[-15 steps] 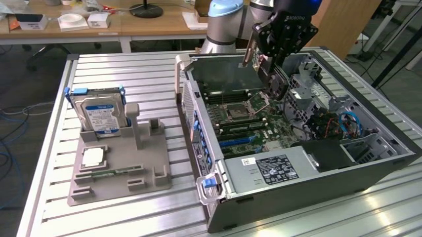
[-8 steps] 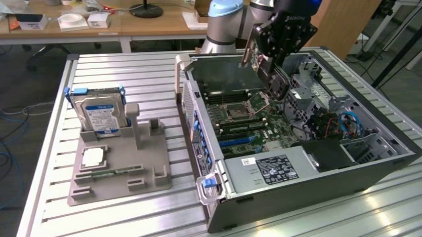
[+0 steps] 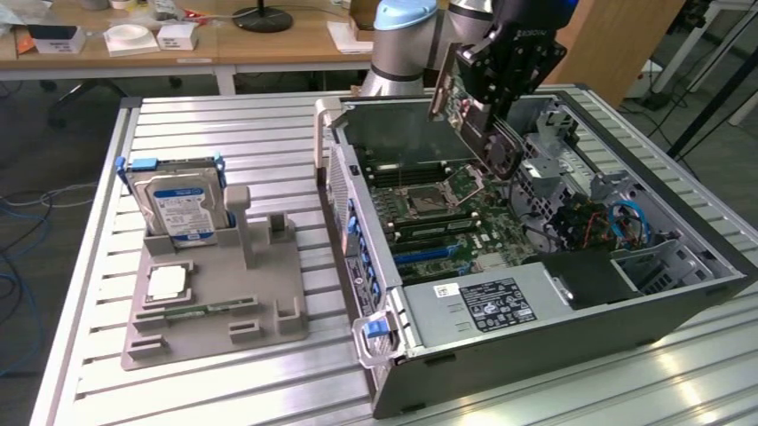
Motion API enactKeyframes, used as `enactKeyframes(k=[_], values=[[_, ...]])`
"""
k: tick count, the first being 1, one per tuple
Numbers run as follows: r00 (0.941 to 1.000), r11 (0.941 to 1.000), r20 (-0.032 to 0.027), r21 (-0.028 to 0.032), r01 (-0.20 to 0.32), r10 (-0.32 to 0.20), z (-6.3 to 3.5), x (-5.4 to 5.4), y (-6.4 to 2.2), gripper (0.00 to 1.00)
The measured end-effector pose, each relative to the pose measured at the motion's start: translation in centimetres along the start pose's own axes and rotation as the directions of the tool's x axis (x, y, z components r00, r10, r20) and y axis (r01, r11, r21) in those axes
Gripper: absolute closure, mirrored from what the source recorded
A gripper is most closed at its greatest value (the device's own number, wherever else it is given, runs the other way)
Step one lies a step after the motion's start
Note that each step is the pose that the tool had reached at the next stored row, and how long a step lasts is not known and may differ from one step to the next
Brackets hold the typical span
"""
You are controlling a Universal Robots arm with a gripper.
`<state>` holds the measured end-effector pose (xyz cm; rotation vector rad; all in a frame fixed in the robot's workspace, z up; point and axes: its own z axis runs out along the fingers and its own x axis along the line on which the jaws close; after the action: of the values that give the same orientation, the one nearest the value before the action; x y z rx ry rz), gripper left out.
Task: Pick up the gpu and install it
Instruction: 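Insert the gpu into the slot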
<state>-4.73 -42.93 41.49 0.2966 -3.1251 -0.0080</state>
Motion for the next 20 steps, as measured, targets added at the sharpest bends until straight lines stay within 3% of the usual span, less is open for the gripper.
enactKeyframes(k=[6, 11, 16, 20], values=[[0.9977, 0.9977, -0.0003, 0.0001, 0.068, -0.068, 0.04, 0.0, 0.0, 0.74], [0.9921, 0.9921, -0.0007, 0.0002, 0.125, -0.125, 0.08, 0.0, 0.0, 0.74], [0.9814, 0.9814, -0.001, 0.0003, 0.192, -0.192, 0.1, 0.0, 0.0, 0.74], [0.9689, 0.9689, -0.0014, 0.0004, 0.247, -0.247, 0.12, 0.0, 0.0, 0.74]])
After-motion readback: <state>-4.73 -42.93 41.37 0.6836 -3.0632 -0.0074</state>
